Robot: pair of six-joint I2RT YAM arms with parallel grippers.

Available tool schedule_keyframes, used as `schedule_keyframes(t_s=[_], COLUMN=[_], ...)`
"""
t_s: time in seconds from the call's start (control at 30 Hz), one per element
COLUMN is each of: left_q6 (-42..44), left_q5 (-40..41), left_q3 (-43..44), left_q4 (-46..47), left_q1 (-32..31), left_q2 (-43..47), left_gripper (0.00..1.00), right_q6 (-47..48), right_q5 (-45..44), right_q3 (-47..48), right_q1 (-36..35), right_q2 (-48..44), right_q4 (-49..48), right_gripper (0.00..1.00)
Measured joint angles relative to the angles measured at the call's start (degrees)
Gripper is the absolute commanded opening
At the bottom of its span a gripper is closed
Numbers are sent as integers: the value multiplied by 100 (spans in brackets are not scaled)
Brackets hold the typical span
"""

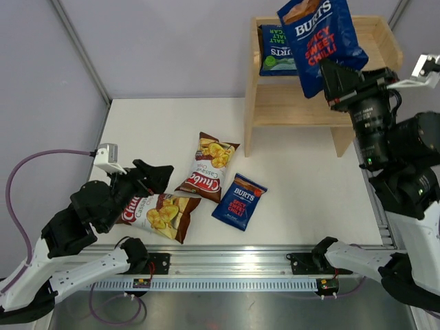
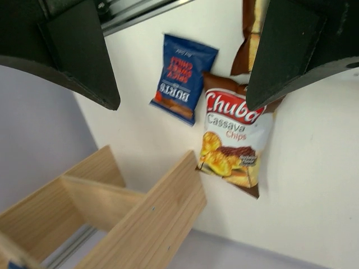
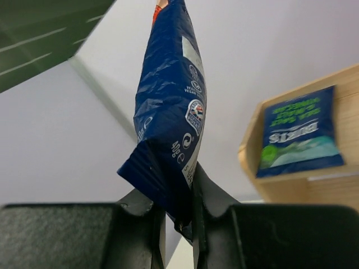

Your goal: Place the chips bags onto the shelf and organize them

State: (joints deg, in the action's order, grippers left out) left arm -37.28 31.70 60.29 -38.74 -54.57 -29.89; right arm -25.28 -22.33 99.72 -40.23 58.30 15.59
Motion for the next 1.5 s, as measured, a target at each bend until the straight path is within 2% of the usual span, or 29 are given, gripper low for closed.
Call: schedule_keyframes(t_s=[0.07, 0.2, 0.37, 0.43, 0.6, 0.7, 0.77, 1.23, 1.3, 1.33, 1.5], left_q6=[83, 199, 332, 393, 479, 494, 494, 485, 483, 474, 466], left_q5=[-87, -254, -372, -398, -422, -428, -431, -450, -450, -450, -452], left_q3=[0, -7, -42, -87, -227, -297, -334, -372, -372, -376, -385], left_q4=[-289, -608, -844, -901, -1071, -1130, -1141, -1222, -1222, -1220, -1220], left_q1=[0, 0, 0, 0, 0, 0, 0, 0, 0, 0, 0], left_q2=[31, 225, 442, 470, 590, 675, 704, 706, 706, 706, 704], left_gripper=[99, 99, 99, 99, 99, 99, 99, 99, 99, 99, 99], right_q6=[-63, -721, -1829, -2186, -2736, -2990, -3158, -3880, -3974, -4013, -4052], right_q5=[-2, 621, 2015, 2422, 3014, 3182, 3233, 2874, 2841, 2835, 2763], right_q3=[621, 1475, 1541, 1475, 1032, 883, 800, 236, 184, 184, 205], right_q1=[570, 2317, 3853, 4247, 4524, 4583, 4601, 4603, 4603, 4603, 4577], right_q2=[511, 1436, 2247, 2507, 2653, 2658, 2658, 2660, 2660, 2658, 2653], right_q4=[332, 774, 916, 914, 905, 820, 739, 717, 719, 721, 780], right_gripper=[1, 0, 0, 1, 4, 11, 11, 13, 15, 20, 23])
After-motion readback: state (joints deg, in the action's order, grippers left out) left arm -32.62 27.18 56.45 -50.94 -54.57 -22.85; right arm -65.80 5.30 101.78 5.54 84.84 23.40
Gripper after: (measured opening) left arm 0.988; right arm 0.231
